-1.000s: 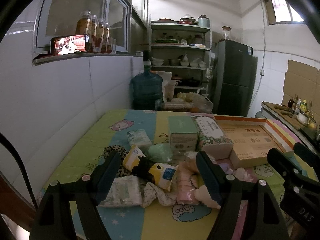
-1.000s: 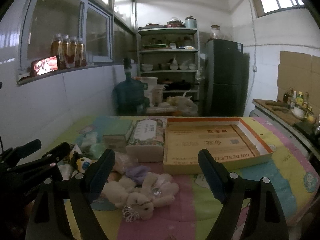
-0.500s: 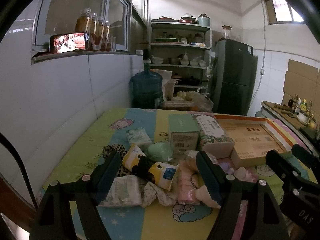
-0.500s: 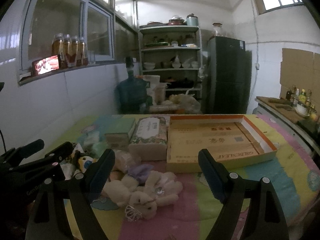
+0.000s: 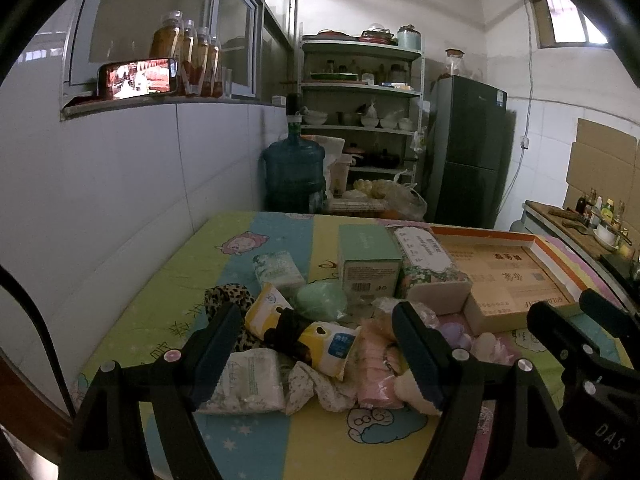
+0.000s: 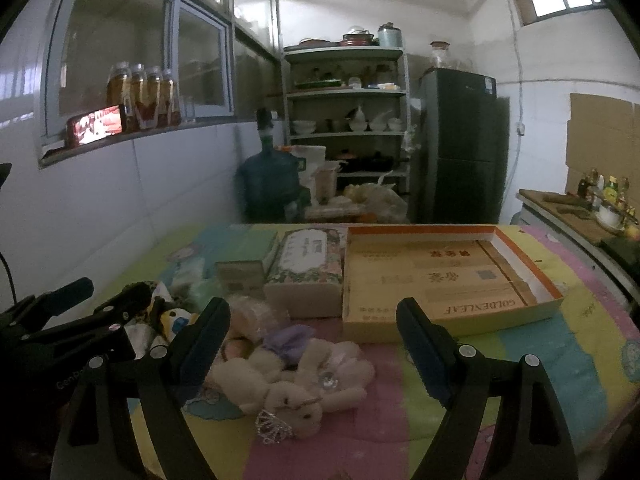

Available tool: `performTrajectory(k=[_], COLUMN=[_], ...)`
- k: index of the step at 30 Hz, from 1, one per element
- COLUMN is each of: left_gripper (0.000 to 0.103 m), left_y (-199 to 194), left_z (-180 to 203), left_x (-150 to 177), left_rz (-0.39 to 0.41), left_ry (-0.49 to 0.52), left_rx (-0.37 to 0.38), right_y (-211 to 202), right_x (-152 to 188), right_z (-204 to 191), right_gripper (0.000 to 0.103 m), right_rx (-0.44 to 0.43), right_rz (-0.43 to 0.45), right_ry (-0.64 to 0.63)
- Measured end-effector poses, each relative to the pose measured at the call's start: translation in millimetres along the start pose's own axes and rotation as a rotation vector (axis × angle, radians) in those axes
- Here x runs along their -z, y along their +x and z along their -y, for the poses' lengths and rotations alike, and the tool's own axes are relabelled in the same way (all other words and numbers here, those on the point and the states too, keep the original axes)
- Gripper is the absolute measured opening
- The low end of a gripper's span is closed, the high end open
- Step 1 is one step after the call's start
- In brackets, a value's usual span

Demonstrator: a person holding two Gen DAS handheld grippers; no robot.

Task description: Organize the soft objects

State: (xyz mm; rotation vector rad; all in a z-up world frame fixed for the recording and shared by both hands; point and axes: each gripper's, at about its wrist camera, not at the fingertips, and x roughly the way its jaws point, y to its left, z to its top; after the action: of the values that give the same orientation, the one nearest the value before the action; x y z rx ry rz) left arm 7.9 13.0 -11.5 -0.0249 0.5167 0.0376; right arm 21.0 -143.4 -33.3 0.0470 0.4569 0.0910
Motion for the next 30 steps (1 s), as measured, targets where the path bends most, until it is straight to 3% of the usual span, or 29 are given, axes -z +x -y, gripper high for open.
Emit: performTrajectory(k=[13,30], left_gripper=[0.078,0.078], left_y=[1,-10], left_z=[-6,-54], left_x=[3,22], left_rz=[0.009,0.024], left_ry=[-0.01,-0.073], left_rx=[-0.001,-0.002], right_y=[-1,1], right_x=[2,22], right_z=[-2,-7], right_gripper=[0.086,0.086], right_rx=[-0.009,-0.093], right_rz=[-0.002,-0.058], right_ry=[-0.002,0.009])
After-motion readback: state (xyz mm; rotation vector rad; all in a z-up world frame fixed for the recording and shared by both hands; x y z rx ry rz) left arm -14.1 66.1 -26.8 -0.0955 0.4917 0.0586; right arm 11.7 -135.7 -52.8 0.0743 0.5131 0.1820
